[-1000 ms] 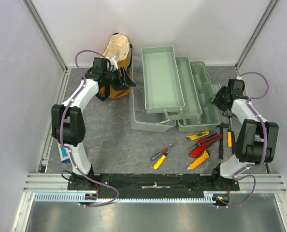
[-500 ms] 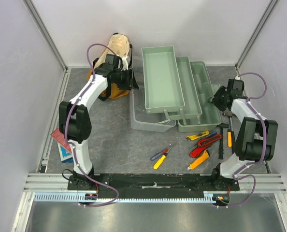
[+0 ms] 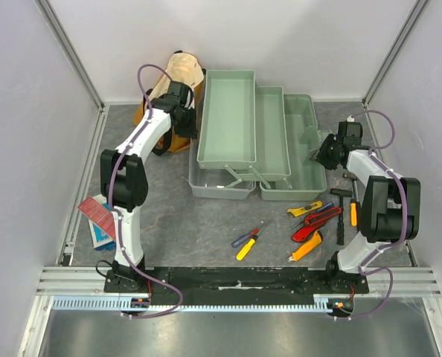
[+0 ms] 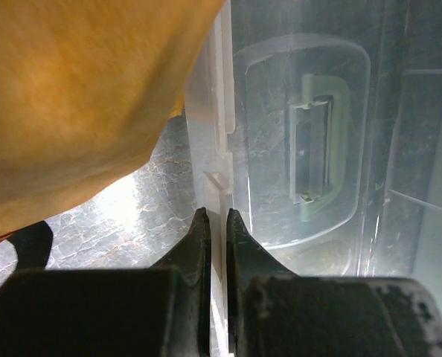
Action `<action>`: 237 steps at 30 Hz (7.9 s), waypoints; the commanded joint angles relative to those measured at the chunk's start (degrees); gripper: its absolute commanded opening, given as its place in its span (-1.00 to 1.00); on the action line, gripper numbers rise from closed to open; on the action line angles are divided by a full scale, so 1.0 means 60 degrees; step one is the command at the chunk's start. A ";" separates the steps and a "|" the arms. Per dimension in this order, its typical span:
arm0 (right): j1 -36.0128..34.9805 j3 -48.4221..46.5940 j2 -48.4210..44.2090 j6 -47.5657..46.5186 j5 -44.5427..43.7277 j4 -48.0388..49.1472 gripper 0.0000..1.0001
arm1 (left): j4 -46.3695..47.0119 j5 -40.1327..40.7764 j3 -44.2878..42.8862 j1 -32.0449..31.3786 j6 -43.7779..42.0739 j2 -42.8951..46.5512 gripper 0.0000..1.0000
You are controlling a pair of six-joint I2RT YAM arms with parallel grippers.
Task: Pack the tool kit
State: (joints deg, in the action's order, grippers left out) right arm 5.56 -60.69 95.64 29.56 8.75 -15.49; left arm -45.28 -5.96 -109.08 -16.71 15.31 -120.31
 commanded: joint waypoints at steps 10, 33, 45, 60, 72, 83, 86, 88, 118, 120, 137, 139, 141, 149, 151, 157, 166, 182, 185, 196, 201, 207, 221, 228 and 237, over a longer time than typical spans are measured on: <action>-0.0312 -0.1808 0.1257 0.0273 0.0006 0.0882 -0.39 | 0.0953 -0.1203 -0.1772 0.0631 0.0729 -0.0719 -0.96; 0.0405 -0.3379 -0.1377 0.0565 -0.2348 -0.2455 0.55 | 0.0692 -0.3125 -0.2006 0.1056 0.1082 0.1154 0.58; 0.1446 0.0034 -0.3063 0.0128 -0.3188 -0.3571 0.40 | 0.0647 -0.1571 0.0161 0.1086 0.0422 0.3908 0.79; 0.1461 0.1486 -0.1878 -0.1234 -0.3084 -0.2810 -0.14 | 0.0617 -0.2479 0.0587 0.1115 0.0393 0.4115 0.68; 0.1461 0.1706 -0.0926 -0.1441 -0.3012 -0.2532 -0.16 | 0.0632 -0.2479 0.0601 0.1144 0.0363 0.4070 0.67; 0.1227 0.1370 -0.0178 -0.1660 -0.3202 -0.1755 -0.48 | 0.0720 -0.2654 0.0572 0.1188 0.0422 0.3953 0.67; 0.1051 0.1252 -0.0002 -0.1850 -0.3260 -0.1740 -0.77 | 0.0720 -0.2640 0.0587 0.1174 0.0436 0.3968 0.67; 0.0963 0.1223 -0.0002 -0.1967 -0.3435 -0.1726 -1.00 | 0.0720 -0.2655 0.0601 0.1203 0.0436 0.3997 0.67; -0.0647 -0.2377 -0.3020 -0.2905 -0.3497 -0.2679 -1.00 | 0.0940 -0.2947 0.0777 0.1218 0.0656 0.4202 0.65; -0.0868 -0.2935 -0.2801 -0.2979 -0.3232 -0.2503 -1.00 | 0.0940 -0.2977 0.0734 0.1218 0.0671 0.4232 0.65; -0.1601 -0.5251 0.1739 -0.3492 -0.1242 -0.0027 -1.00 | 0.0573 -0.2787 0.0470 0.1218 0.0919 0.4495 0.65; -0.1645 -0.5296 0.2193 -0.3448 -0.0875 0.0104 -1.00 | 0.0573 -0.2787 0.0484 0.1218 0.1007 0.4510 0.65; -0.1761 -0.5369 0.2560 -0.3418 -0.0727 0.0281 -1.00 | 0.0573 -0.2786 0.0484 0.1218 0.1066 0.4525 0.64; -0.2084 -0.5823 0.4025 -0.3302 -0.0478 0.0325 -1.00 | 0.0559 -0.2655 0.0499 0.1203 0.1139 0.4510 0.64; -0.2114 -0.5838 0.4274 -0.3199 -0.0361 0.0325 -1.00 | 0.0544 -0.2626 0.0513 0.1203 0.1154 0.4510 0.64; -0.2128 -0.5882 0.4759 -0.2774 0.0283 0.0340 -0.97 | 0.0559 -0.2582 0.0499 0.1203 0.1242 0.4451 0.64; -0.2143 -0.6072 0.4862 -0.2100 -0.0213 -0.0305 -0.23 | 0.0544 -0.2582 0.0513 0.1217 0.1213 0.4451 0.63; -0.2114 -0.6848 0.3559 -0.1939 -0.2600 -0.2193 -0.35 | 0.0559 -0.2728 0.0879 0.1203 0.1052 0.4890 0.62; -0.2114 -0.6820 0.2959 -0.1924 -0.2777 -0.2399 -0.35 | 0.0559 -0.2757 0.1011 0.1203 0.1037 0.5022 0.62; -0.0652 -0.5475 0.0309 -0.1134 -0.5675 -0.3893 -0.04 | 0.0559 -0.3094 0.1173 0.1203 0.1037 0.5198 0.61; 0.0624 -0.3512 -0.0996 -0.0972 -0.6716 -0.3894 0.29 | 0.0559 -0.3284 0.1144 0.1188 0.1037 0.5154 0.61; 0.1255 -0.1358 -0.1510 -0.1001 -0.5974 -0.3616 0.61 | 0.0530 -0.3709 0.0953 0.1232 0.1052 0.4862 0.61; 0.1592 0.0827 -0.0325 -0.1323 -0.5781 -0.1815 0.81 | -0.0276 -0.3285 -0.0643 0.1218 0.0817 0.4202 0.61; 0.1651 0.0754 0.0480 -0.1558 -0.5488 -0.0965 0.67 | -0.0276 -0.3314 -0.0541 0.1203 0.0905 0.4290 0.61; 0.1753 0.0301 0.1315 -0.1573 -0.4961 -0.0188 0.51 | -0.0349 -0.3242 -0.0921 0.1218 0.0891 0.4086 0.61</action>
State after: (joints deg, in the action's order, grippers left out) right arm 15.31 -57.23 99.46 20.71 -22.92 -19.25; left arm -47.53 -25.67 -110.93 -9.69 21.58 -95.31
